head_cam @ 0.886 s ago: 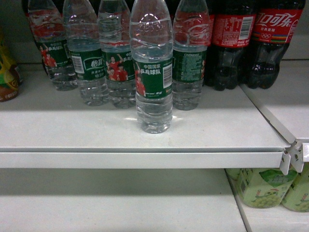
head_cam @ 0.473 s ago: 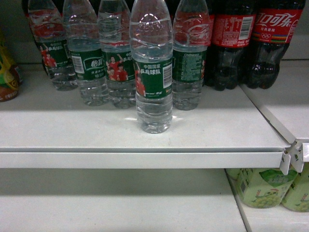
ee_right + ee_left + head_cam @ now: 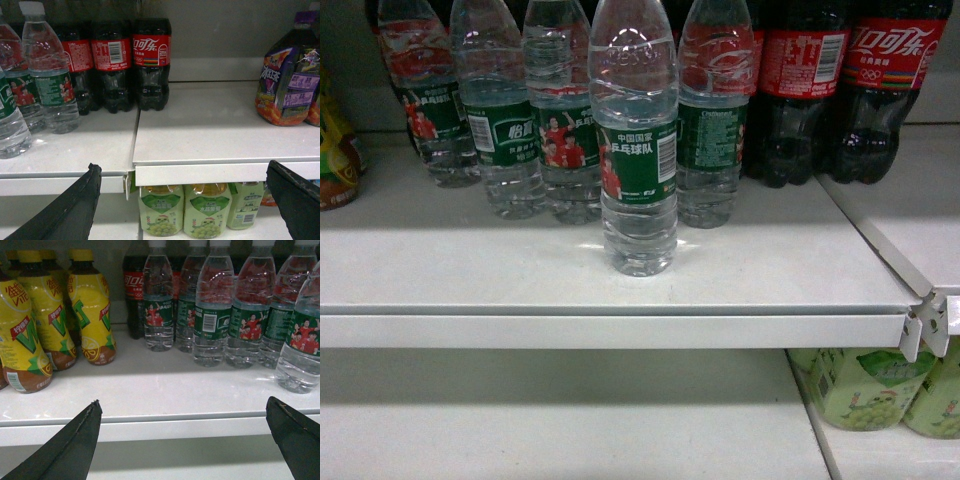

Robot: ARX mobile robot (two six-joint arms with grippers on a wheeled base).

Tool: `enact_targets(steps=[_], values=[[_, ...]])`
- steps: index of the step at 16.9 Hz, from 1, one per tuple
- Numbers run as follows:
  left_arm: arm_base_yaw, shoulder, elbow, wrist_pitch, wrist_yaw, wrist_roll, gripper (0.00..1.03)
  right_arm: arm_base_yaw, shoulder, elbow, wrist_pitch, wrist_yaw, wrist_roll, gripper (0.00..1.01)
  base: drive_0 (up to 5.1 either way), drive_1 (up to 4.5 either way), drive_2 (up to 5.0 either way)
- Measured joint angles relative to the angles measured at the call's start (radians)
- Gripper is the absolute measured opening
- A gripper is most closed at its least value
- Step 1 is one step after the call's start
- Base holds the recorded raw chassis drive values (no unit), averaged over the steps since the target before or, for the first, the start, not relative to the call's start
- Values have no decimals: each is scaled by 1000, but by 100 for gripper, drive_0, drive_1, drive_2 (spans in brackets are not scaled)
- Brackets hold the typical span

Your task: Move water from second to third shelf

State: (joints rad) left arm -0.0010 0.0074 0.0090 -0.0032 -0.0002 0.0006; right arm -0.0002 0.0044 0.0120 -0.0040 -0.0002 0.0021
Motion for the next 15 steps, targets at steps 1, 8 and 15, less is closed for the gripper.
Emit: enact_targets(steps=[1, 8, 15], values=[[0, 0, 0, 0, 0, 0, 98, 0, 0, 0, 0, 0, 0, 98, 0, 0, 0], [0, 0, 0, 0, 0, 0, 98, 0, 0, 0, 0, 0, 0, 98, 0, 0, 0], [0, 0, 0, 0, 0, 0, 98, -75, 415, 124, 368, -43, 171, 98, 0, 0, 0]])
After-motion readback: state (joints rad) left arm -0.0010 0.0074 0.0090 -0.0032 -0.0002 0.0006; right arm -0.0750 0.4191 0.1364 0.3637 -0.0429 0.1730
